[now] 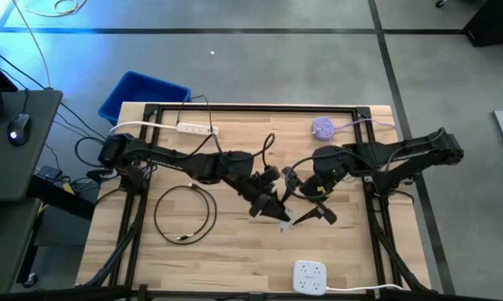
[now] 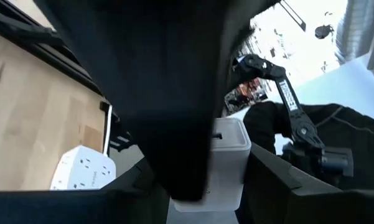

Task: Insert USB
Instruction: Insert the white charger adapter into the bottom white outlet extension

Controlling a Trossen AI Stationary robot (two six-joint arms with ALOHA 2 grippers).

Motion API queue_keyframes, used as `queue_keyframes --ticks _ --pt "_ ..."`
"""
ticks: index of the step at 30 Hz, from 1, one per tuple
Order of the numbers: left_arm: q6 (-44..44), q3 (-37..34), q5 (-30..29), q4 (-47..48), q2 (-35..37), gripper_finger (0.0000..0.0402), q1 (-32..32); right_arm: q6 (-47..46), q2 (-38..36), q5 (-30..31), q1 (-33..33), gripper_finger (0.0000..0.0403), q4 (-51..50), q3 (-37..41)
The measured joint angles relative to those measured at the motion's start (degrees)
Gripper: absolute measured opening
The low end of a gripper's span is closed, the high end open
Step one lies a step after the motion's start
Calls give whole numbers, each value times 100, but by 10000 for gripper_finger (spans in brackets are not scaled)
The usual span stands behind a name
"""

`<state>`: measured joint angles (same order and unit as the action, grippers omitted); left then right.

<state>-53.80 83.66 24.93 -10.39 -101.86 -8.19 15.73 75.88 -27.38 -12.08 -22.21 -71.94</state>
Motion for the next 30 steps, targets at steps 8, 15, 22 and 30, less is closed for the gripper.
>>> queue_keyframes --ticks 8,15,22,30 --pt "4 -15 3 17 0 133 83 65 60 -8 2 212 29 0" --pt "-26 -22 62 43 0 133 94 216 66 11 4 100 -71 -2" --pt "-4 -22 192 209 0 145 131 -314 34 263 -3 77 -449 -21" --pt "162 -15 353 1074 59 258 131 -1614 42 743 -55 77 -2946 -1055"
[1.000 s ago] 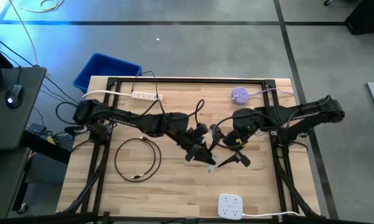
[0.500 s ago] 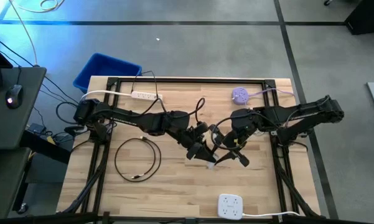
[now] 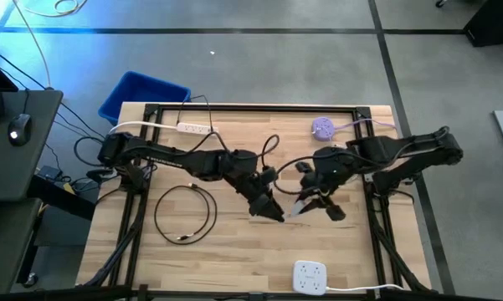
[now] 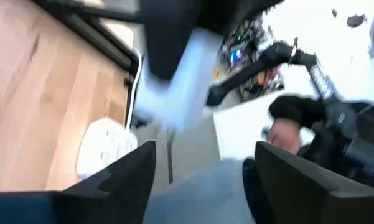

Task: Insert USB
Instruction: Insert the white charger adapter into the bottom white outlet extension

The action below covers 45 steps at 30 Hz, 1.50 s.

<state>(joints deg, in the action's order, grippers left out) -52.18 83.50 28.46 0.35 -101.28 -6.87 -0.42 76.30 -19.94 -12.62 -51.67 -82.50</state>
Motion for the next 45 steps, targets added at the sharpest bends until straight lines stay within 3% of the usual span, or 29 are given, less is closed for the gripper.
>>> queue_keyframes --ticks 7,13,20,24,31,35,45 --pt "564 0 -240 1720 96 253 3 -2143 5 294 -501 77 -1042 -189" --pt "937 0 -1071 4044 492 249 -325 -4272 331 302 -1374 77 -990 -68" --pt "901 -20 -2433 5972 1175 249 -1175 -6193 1603 -139 -2348 77 -794 -68" --pt "765 -31 -3018 6306 1598 249 -1665 -6936 2266 -109 -2741 76 -482 -75" --pt "636 -31 -3845 6324 2220 249 -2248 -7426 3030 63 -2992 76 -248 -79" --pt "528 -31 -4159 6333 2417 249 -2490 -7568 3097 528 -2946 76 -367 -89" --pt "413 -31 -4460 6331 2475 249 -2842 -7428 3103 487 -2905 76 -765 -151"
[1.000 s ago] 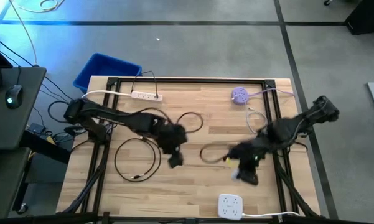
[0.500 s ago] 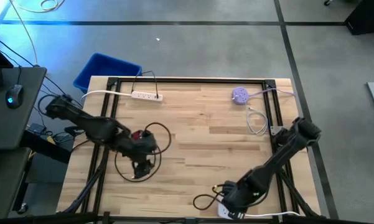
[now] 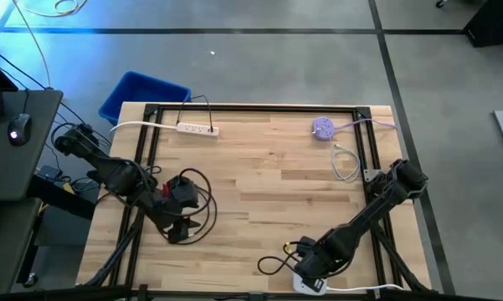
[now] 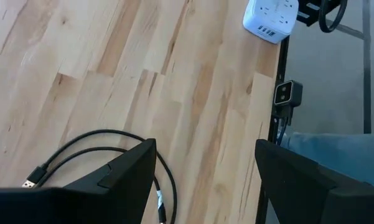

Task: Insert USB
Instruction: Insert the white charger adapter into the bottom white outlet extension

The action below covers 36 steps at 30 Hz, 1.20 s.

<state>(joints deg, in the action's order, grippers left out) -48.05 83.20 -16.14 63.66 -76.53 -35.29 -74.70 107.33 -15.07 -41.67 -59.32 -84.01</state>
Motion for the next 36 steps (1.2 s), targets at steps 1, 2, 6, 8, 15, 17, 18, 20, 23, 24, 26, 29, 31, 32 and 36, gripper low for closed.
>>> queue_keyframes --ticks 1,2,6,8,15,17,18,20,23,24,26,29,31,32,36 --pt "-33 0 -15 4 0 249 -22 4 0 6 0 76 -6 2" --pt "-38 0 -48 0 0 249 -29 10 0 32 0 76 2 2" --pt "-90 0 -110 0 0 249 -79 131 0 164 -9 76 6 2" --pt "-127 0 -118 -3 -1 249 -83 164 0 224 -10 76 6 2" --pt "-134 0 -121 -3 -2 249 -83 315 0 266 -76 76 100 2" --pt "-134 0 -123 -3 -2 249 -83 313 0 267 -112 76 93 2" --pt "-134 0 -125 -5 -2 249 -83 313 0 267 -123 76 91 2" --pt "-133 0 -127 -5 -2 249 -83 290 0 269 -153 76 91 2" --pt "-134 0 -127 -5 -2 249 -83 274 9 274 -186 76 91 2" --pt "-134 0 -129 -5 -2 249 -83 273 19 291 -190 76 91 2" --pt "-134 0 -152 -5 -4 249 -81 280 58 287 -190 76 91 2" --pt "-133 0 -188 -5 -4 249 -81 292 73 328 -192 76 91 0" --pt "-136 0 -195 -6 -4 249 -81 273 79 360 -194 76 87 -4" --pt "-138 0 -202 -7 -4 249 -81 273 79 362 -195 76 88 -4" --pt "-136 0 -219 -7 -7 249 -78 314 82 373 -195 76 84 -4"
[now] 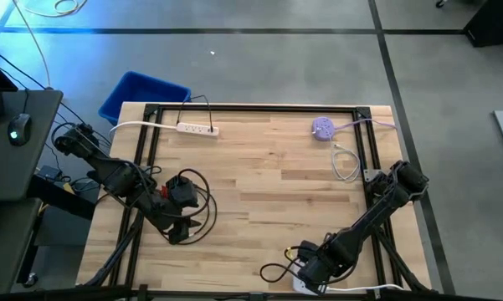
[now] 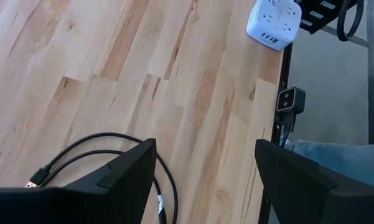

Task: Insert USB
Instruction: Insert the white charger adapter into the bottom white outlet extension

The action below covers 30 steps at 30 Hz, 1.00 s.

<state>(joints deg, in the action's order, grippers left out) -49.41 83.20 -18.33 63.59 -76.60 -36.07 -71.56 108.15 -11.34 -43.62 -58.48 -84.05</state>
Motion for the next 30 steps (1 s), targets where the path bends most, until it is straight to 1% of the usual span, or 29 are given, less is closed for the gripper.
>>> queue_keyframes --ticks 9,13,18,21,25,30 --pt "2 0 -31 1 0 250 0 115 11 46 0 76 -52 -41" --pt "5 0 -38 2 0 250 0 274 45 171 40 76 -410 -406" --pt "7 0 -39 2 0 250 0 495 50 112 215 76 -389 -843" --pt "7 0 -37 2 0 250 -2 695 215 108 338 76 -423 -1054" --pt "7 0 -37 2 0 250 -2 970 641 42 454 76 -705 -1294" --pt "11 0 -37 2 0 249 -15 865 869 -22 463 76 -1001 -1453"
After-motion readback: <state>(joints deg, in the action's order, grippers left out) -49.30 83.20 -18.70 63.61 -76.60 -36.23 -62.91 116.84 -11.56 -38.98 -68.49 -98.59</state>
